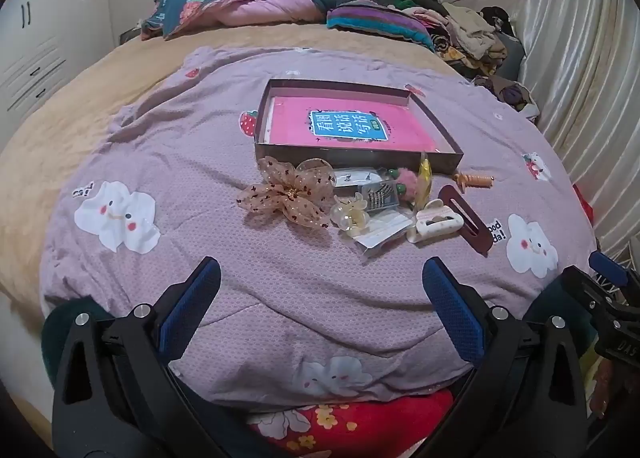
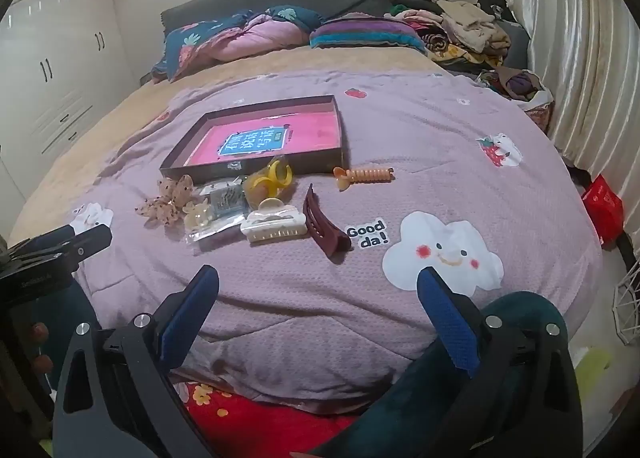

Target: Organize jewelry

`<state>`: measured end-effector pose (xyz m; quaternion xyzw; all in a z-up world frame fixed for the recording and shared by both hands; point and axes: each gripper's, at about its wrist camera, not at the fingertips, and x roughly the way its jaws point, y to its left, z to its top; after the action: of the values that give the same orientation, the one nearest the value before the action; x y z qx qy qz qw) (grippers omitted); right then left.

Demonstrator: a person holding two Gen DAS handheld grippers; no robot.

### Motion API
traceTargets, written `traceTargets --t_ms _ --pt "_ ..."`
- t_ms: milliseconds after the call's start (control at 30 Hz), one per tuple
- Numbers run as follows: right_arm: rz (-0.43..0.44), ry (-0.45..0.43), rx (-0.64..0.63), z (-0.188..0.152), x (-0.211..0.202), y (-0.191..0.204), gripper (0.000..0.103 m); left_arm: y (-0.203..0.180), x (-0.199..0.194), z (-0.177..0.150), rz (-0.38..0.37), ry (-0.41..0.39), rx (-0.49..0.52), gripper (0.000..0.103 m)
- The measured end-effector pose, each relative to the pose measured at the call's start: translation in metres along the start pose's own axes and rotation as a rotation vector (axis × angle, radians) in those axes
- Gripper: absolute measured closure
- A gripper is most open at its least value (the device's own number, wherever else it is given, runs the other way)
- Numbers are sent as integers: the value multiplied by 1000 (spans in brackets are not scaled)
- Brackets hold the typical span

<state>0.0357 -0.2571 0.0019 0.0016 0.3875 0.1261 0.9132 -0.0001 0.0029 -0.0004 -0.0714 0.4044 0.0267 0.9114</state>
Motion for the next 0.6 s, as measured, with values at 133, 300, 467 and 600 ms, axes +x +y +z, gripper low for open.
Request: traceTargets --t_ms 133,300,467,600 --pt "-5 -5 -3 -3 -4 2 4 -3 0 -1 5 -7 12 8" --pt "0 3 -6 2 -3 4 4 -5 -5 1 2 -6 14 8" --pt "4 -3 -6 2 -2 5 4 -7 -4 2 7 -7 13 8" --pt "12 -5 -14 3 -3 8 4 -6 -4 3 4 -7 15 8"
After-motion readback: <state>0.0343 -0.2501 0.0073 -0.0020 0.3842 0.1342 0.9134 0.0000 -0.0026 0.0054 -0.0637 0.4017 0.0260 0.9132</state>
